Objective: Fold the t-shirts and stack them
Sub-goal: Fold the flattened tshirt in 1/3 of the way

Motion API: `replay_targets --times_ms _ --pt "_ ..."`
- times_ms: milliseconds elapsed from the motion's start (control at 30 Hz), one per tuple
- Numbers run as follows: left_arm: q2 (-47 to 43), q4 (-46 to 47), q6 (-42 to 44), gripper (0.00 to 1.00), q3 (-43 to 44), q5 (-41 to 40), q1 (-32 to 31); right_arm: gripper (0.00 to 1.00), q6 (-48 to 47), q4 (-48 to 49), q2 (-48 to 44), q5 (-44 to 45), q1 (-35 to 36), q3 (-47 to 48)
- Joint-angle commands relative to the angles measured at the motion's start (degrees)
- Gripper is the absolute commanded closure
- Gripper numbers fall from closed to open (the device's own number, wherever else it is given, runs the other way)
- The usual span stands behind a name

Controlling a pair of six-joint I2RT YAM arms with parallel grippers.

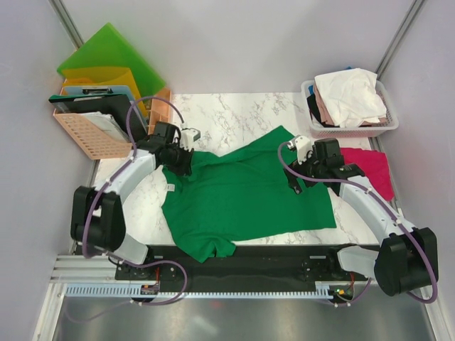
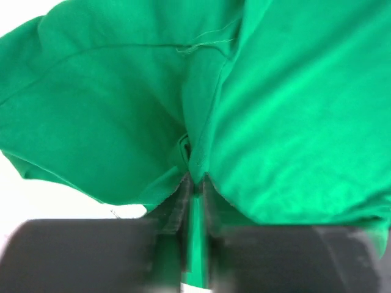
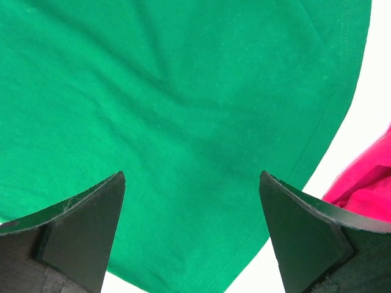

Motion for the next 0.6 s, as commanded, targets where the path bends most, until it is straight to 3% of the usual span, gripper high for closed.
replay_targets --times_ms 0,67,100,300,567 --pt "-7.35 -1.42 -2.43 0.73 -3.36 4.13 -0.17 0.02 -0.77 1.27 0.64 -0.70 -0.09 0.61" --pt "-8.67 -1.77 -1.11 0.34 -4.42 3.43 -0.17 0.02 -0.86 1.27 0.81 -0.78 -0.09 0.61" --pt "-9.55 -2.04 -0.59 0.30 -5.21 2.82 -0.17 0.02 -0.86 1.27 0.90 -0.78 -0.09 0.61" --pt "-9.91 -0.37 1.35 0.25 -7.32 -1.32 -0.09 0.02 -0.69 1.09 0.82 -0.87 -0.10 0.61" --pt "-4.64 2.70 -0.67 0.30 -7.06 -3.78 -0.09 0.02 -0.86 0.83 0.73 -1.49 -0.09 0.44"
